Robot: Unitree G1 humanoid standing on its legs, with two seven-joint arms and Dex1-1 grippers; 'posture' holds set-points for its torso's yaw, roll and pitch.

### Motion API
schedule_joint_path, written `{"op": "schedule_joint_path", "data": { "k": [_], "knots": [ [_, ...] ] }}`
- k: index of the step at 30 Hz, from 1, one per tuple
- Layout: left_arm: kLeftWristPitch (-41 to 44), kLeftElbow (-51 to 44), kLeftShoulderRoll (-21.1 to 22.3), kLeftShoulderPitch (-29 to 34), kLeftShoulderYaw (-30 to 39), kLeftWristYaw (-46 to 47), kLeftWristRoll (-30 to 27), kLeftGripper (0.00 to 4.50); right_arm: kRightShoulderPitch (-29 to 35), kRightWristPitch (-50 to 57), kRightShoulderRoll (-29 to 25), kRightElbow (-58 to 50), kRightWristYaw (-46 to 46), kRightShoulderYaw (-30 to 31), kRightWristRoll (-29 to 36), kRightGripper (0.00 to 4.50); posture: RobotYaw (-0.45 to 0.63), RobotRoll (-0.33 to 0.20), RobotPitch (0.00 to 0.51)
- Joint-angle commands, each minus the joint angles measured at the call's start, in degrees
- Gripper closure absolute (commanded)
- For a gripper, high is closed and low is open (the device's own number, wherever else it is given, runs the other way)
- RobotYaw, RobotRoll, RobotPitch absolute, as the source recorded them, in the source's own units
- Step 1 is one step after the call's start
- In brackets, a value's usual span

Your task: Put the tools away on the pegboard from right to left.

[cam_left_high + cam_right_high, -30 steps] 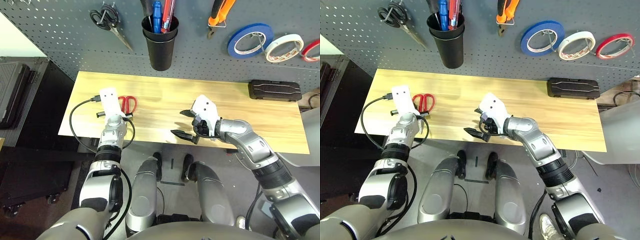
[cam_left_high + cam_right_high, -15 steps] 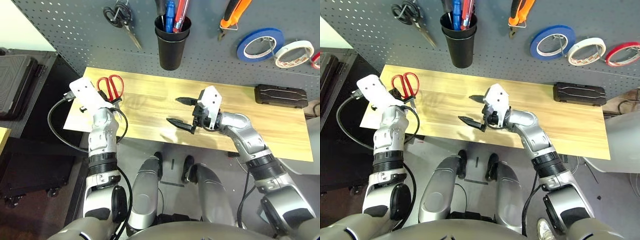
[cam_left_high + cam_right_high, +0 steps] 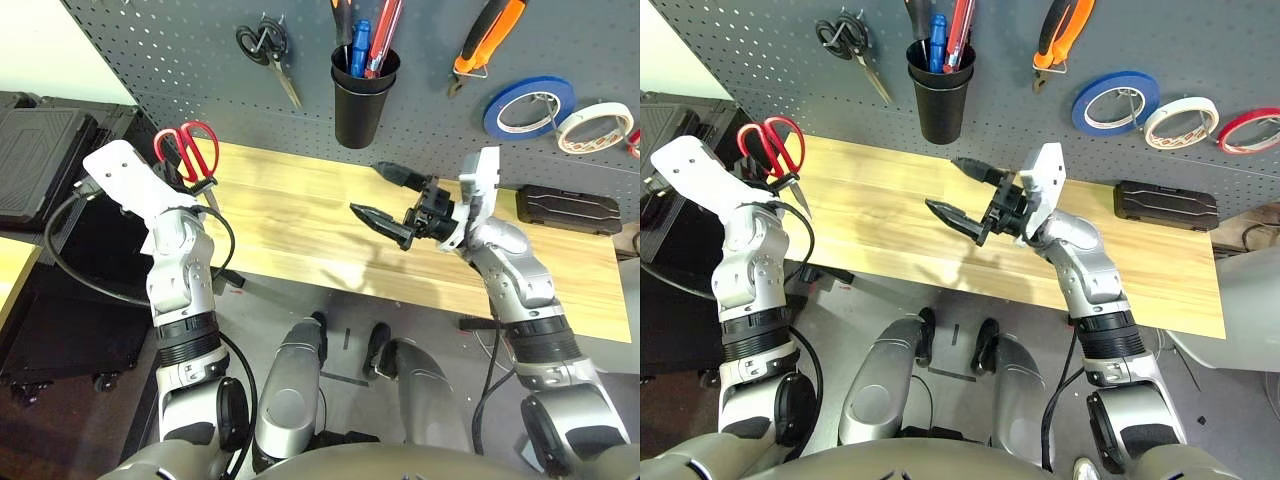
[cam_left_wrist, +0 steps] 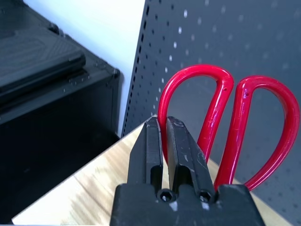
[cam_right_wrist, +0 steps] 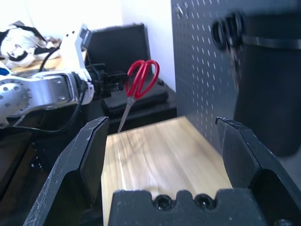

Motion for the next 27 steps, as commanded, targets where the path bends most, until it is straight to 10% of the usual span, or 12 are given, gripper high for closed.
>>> {"op": "schedule_joint_path", "data": {
  "k": [1, 27],
  "knots": [
    [0.91, -3.15, 0.63, -1.17, 0.37, -0.44, -1.27, 4.48, 0.75, -2.07, -0.09, -2.2, -0.02, -1.38, 0.93, 0.0, 0.36, 0.0, 0.189],
    [4.35, -2.17, 0.58, -12.98, -2.97, -6.69, -9.76, 4.48, 3.02, -10.66, -0.47, -1.81, -4.36, -2.04, -1.63, 0.0, 0.29, 0.0, 0.172]
  ]
}}
